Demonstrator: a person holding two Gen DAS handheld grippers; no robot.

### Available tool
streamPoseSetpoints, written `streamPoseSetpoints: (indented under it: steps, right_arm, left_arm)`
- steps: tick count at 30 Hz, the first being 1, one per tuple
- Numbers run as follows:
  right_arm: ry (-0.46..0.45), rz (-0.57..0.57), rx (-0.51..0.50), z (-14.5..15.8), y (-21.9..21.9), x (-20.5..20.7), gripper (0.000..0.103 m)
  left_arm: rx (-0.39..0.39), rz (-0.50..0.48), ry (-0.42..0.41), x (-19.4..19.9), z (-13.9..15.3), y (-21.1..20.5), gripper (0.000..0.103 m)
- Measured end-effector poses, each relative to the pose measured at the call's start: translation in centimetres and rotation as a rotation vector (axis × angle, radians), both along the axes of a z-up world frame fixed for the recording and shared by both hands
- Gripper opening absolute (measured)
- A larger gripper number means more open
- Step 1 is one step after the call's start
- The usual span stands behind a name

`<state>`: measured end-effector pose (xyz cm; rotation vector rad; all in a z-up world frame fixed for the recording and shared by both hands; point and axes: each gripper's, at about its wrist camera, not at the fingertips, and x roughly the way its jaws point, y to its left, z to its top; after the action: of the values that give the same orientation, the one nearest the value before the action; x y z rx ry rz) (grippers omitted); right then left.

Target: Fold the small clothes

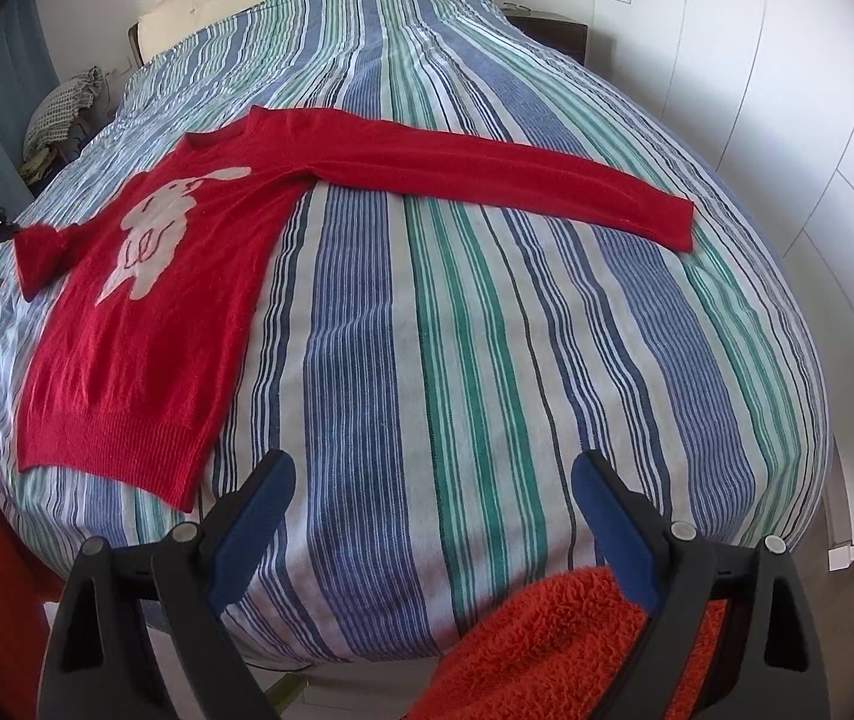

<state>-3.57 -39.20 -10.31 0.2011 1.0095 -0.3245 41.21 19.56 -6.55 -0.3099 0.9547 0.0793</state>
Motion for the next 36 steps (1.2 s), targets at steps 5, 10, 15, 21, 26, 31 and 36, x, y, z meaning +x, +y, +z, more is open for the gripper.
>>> streamPoseSetpoints:
  steps: [5,10,15,21,26,31,36]
  right_arm:
    - [0.005,0.006,-0.008,0.0,0.4,0.0,0.092]
    - [0.026,0.01,-0.009,-0.4,0.4,0.5,0.092]
    - [0.051,0.035,-0.024,-0.8,1.0,0.9,0.092]
    - [0.052,0.028,-0.021,-0.8,0.9,0.8,0.092]
    - [0.066,0.037,-0.023,-1.0,1.0,1.1,0.092]
    - [0.063,0.037,-0.035,-0.9,1.2,0.9,0.092]
    - [0.087,0.04,-0.04,-1.3,1.3,1.3,0.092]
  left_arm:
    - [-0.041,0.175,0.015,-0.8,-0.3,7.1,0.005]
    - [-0.088,0.376,0.048,-3.0,-2.2,11.8,0.005]
    - [-0.097,0.443,0.129,-4.0,-6.6,13.8,0.005]
    - [-0.1,0.369,0.142,-7.2,-8.9,13.9,0.004]
    - [-0.084,0.27,0.14,-7.9,-9.1,13.5,0.008]
    - [-0.23,0.39,0.078,-8.9,-9.0,17.7,0.041]
    - [-0.273,0.313,0.127,-5.5,-10.1,17.5,0.041]
